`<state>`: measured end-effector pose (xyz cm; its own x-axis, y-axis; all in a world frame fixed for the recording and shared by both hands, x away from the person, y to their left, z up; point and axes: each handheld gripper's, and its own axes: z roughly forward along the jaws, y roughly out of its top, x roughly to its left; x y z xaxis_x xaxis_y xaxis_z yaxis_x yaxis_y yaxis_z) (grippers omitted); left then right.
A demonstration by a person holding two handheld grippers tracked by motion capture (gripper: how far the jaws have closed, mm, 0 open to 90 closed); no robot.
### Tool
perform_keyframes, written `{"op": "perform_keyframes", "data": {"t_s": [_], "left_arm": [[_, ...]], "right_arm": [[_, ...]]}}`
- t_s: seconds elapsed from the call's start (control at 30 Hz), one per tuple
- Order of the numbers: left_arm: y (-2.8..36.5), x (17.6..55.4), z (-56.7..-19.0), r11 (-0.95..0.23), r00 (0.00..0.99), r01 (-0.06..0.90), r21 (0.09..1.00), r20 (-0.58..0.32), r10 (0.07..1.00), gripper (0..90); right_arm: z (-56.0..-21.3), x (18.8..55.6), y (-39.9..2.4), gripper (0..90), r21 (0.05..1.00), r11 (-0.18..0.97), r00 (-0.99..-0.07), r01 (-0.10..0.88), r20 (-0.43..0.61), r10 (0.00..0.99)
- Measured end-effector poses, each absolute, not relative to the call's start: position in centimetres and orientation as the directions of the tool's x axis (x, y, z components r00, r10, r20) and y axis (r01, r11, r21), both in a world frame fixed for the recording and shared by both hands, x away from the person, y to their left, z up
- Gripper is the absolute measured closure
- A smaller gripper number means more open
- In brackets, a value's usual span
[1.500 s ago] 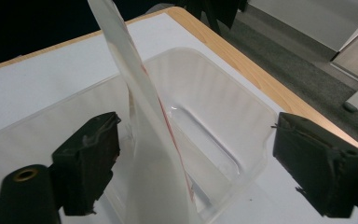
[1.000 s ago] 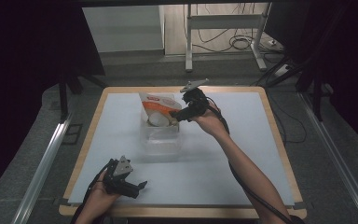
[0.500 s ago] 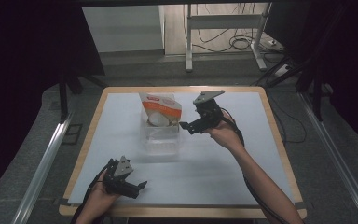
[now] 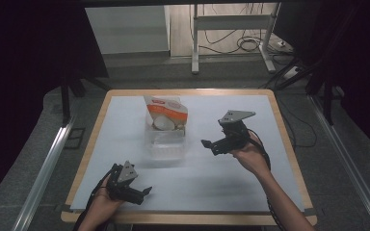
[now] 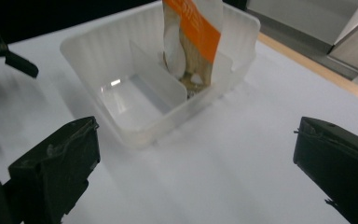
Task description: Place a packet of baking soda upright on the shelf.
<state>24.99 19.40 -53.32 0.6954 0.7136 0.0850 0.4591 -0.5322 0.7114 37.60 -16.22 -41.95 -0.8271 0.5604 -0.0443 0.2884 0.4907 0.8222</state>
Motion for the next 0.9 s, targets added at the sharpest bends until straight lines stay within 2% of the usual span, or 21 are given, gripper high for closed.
{"op": "perform_keyframes", "data": {"t_s": [0.57, 0.67, 0.9], "left_arm": [[19.4, 24.9, -53.2, -0.54, 0.702, 0.45, 0.711, 0.092, 0.706, 0.0], [19.3, 24.9, -53.3, -0.539, 0.701, 0.452, 0.711, 0.091, 0.707, 0.0], [19.1, 25.0, -53.4, -0.546, 0.706, 0.457, 0.702, 0.088, 0.703, 0.0]], "right_arm": [[-45.2, 33.0, -21.2, 0.3, 0.849, 0.443, -0.78, 0.288, -0.06, 0.623], [-46.5, 32.1, -22.4, 0.4, 0.847, 0.427, -0.756, 0.316, -0.047, 0.653], [-48.9, 31.5, -24.2, 0.0, 0.785, 0.474, -0.744, 0.399, -0.025, 0.667]]}}
